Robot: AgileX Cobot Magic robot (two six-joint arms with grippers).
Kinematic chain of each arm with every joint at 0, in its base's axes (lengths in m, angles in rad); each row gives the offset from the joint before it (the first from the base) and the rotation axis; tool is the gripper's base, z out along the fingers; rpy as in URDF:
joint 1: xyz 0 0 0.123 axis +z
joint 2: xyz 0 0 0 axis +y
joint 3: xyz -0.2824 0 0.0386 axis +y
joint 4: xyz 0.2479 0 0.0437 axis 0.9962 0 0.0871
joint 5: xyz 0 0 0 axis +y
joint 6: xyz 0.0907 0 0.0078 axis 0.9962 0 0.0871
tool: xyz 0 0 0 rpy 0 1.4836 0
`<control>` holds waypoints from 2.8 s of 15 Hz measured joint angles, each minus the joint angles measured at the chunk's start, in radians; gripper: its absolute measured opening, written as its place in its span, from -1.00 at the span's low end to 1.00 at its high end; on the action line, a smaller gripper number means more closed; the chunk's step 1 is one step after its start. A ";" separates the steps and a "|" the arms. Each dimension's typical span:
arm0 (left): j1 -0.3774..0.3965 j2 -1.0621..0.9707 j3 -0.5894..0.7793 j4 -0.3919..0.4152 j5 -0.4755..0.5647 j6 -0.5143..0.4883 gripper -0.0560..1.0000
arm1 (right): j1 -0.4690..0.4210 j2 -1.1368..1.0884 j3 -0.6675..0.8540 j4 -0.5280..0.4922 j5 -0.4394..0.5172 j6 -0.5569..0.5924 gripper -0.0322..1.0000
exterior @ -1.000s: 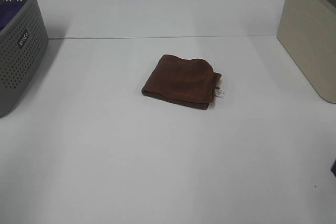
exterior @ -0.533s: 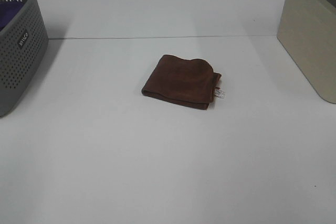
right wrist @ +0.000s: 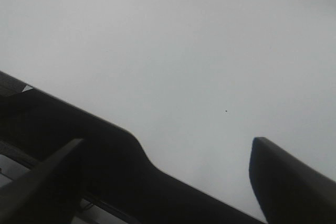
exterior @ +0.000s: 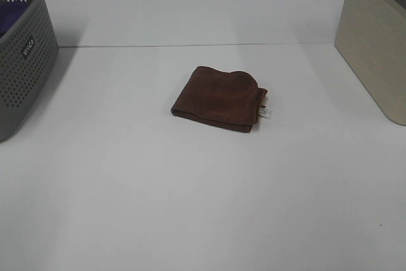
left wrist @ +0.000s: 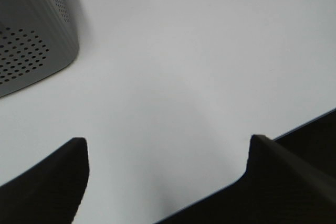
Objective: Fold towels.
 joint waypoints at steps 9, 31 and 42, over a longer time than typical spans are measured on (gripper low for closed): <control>0.000 0.000 0.004 -0.034 0.000 0.017 0.56 | 0.000 0.000 0.000 0.000 -0.002 -0.001 0.63; 0.221 -0.185 0.004 -0.037 0.000 0.018 0.56 | -0.288 -0.321 0.000 0.011 -0.004 -0.001 0.63; 0.221 -0.185 0.004 -0.037 0.000 0.018 0.56 | -0.345 -0.321 0.000 0.011 -0.004 -0.001 0.63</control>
